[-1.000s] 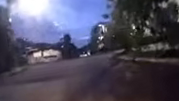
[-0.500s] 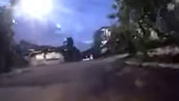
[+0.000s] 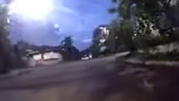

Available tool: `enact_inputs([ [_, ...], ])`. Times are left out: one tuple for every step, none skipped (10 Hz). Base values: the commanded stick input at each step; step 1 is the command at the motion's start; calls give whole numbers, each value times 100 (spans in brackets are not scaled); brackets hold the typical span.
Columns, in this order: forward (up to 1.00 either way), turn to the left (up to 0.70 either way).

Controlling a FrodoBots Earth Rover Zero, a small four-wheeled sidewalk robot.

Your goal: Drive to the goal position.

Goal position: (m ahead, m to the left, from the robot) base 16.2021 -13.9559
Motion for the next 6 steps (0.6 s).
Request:
enact_inputs([
  [70,0],
  [70,0],
  [70,0],
  [70,0],
  [70,0],
  [70,0],
])
